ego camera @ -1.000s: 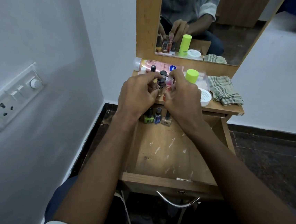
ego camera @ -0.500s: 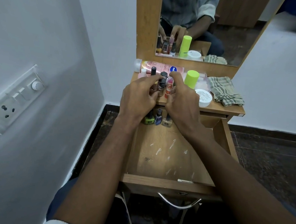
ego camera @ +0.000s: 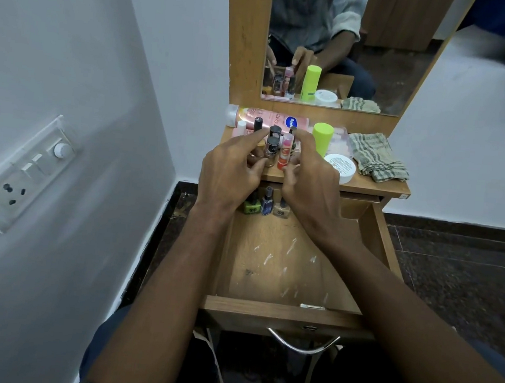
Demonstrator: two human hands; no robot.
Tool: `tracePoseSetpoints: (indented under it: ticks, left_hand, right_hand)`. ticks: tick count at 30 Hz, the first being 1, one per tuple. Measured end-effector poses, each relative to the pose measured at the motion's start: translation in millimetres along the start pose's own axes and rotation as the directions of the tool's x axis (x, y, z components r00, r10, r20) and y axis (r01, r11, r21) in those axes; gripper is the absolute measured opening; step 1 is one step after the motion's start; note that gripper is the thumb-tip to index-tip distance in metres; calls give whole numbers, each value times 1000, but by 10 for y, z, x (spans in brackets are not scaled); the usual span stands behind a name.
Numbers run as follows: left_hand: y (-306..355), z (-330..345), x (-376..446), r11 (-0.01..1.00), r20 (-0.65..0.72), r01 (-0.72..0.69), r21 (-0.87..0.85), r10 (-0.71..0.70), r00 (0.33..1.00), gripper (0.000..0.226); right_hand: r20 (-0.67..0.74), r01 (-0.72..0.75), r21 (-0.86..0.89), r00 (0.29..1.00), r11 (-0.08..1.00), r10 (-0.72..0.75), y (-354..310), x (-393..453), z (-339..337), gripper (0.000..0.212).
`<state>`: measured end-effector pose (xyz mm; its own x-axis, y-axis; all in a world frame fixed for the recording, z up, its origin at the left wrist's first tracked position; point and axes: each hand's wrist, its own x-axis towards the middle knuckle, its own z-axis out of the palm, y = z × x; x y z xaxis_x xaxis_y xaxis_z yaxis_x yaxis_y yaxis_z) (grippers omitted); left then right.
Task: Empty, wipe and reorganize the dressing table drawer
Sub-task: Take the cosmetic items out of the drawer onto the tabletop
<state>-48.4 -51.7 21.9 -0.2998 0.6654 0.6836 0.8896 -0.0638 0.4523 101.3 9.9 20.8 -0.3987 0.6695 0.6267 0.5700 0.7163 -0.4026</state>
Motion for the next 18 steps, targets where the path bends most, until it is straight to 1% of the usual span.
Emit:
tracePoseSetpoints:
  ticks: [2, 3, 4, 5, 6, 7, 8, 10, 11, 13, 15, 18]
  left_hand:
    - [-39, -29, -28, 999, -12, 6, -45, -7, 1000, 35]
    - [-56, -47, -42, 997, 4, 16, -75, -15, 1000, 24]
    - [-68, -66, -51, 994, 54, 32, -103, -27, 998, 15]
    - [-79, -79, -59, 991, 139, 60, -119, -44, 989, 10]
    - [-82, -88, -62, 988, 248, 96, -120, -64, 967, 7]
    - [-77, -87, -63, 986, 359, 126, -105, -81, 930, 7]
    - [-64, -78, -69, 988, 452, 135, -74, -87, 888, 9]
    - [-11, -43, -92, 994, 552, 107, 5, -92, 828, 17]
    - [18, -16, -110, 995, 570, 91, 44, -100, 815, 21]
    - [74, 33, -139, 991, 571, 71, 116, -125, 812, 26]
    - [120, 66, -154, 982, 538, 59, 178, -148, 830, 28]
    - [149, 66, -144, 973, 473, 58, 223, -160, 867, 32]
  right_hand:
    - [-21, 36, -7, 999, 999, -36, 31, -100, -48, 40]
    - [-5, 54, -43, 999, 998, -54, 61, -157, -61, 31]
    - [36, 64, -91, 997, 994, -61, 99, -211, -65, 22]
    - [101, 64, -144, 994, 987, -50, 138, -259, -61, 14]
    - [176, 53, -197, 984, 979, -18, 172, -299, -53, 9]
    - [242, 37, -241, 970, 970, 24, 195, -325, -44, 9]
    - [285, 17, -274, 956, 962, 64, 215, -344, -34, 11]
    - [309, -11, -318, 944, 948, 115, 235, -347, -28, 15]
    - [312, -16, -338, 942, 941, 128, 238, -343, -25, 16]
    - [331, 0, -367, 934, 930, 131, 233, -328, -15, 19]
    - [370, 27, -380, 920, 925, 125, 228, -326, 10, 24]
    - [415, 46, -357, 903, 933, 114, 221, -350, 69, 37]
